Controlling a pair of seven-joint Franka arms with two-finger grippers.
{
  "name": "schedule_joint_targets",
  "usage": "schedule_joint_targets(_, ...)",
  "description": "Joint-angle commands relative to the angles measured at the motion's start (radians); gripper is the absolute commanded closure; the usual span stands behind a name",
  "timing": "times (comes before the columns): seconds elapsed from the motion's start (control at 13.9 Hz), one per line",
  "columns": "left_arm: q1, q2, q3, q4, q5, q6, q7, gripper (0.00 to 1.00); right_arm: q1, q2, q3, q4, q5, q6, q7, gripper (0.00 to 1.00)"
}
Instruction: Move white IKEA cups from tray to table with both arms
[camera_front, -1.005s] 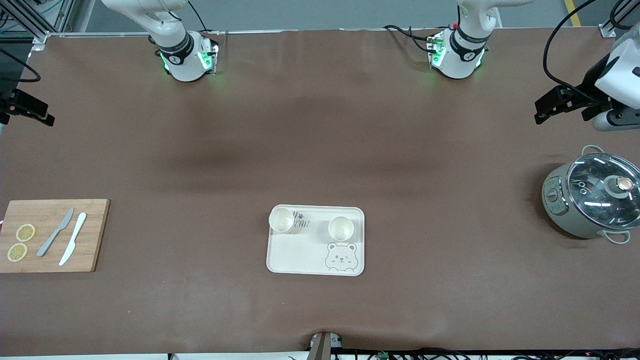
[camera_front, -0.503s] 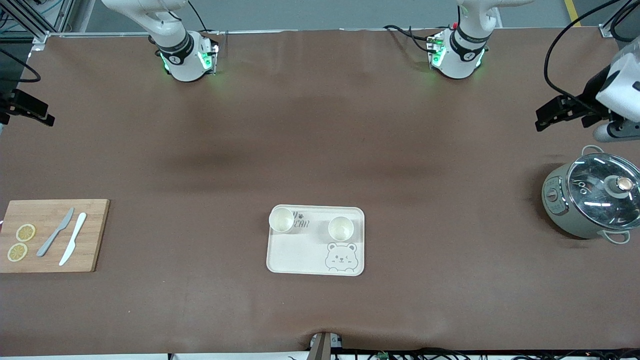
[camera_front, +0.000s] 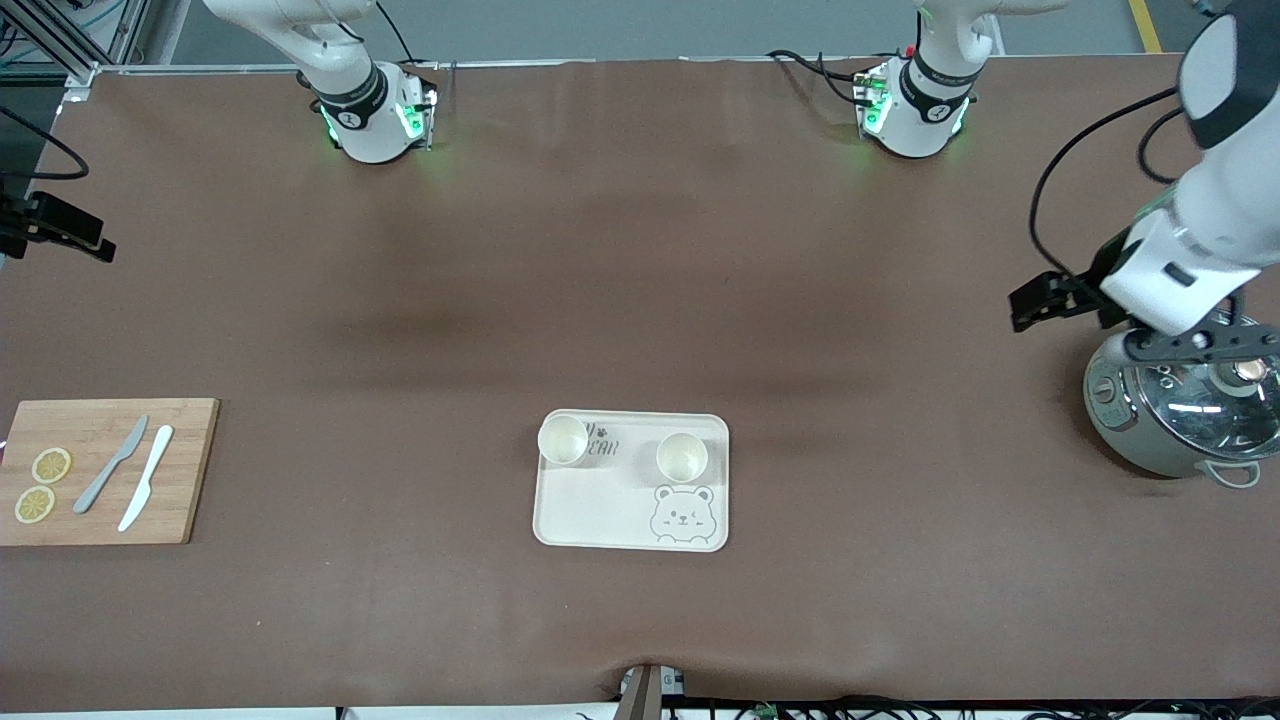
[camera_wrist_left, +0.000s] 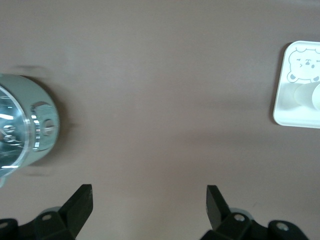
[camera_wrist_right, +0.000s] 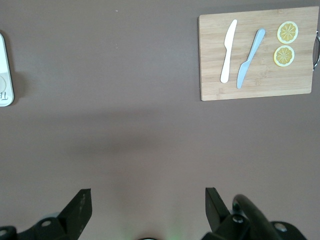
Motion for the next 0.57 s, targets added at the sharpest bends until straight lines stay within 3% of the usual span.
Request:
schedule_joint_targets(0.0,-0.050,0.088,-0.012,0.032,-0.008,0.013,-0.152,0.00,-0.018,0.037,0.011,0.044,-0.009,-0.008,0.006,0.00)
schedule_joint_targets(0.14,-0.127,0.162,-0.020,0.036,0.001,0.051,-0.275,0.00,-0.017,0.042,0.011,0.058,-0.010,-0.008,0.006,0.00)
schedule_joint_targets(0.5,-0.254,0.306,-0.023,0.038,-0.007,0.292,-0.586,0.00,-0.017,0.072,0.009,0.073,-0.019,0.005,-0.003,0.00)
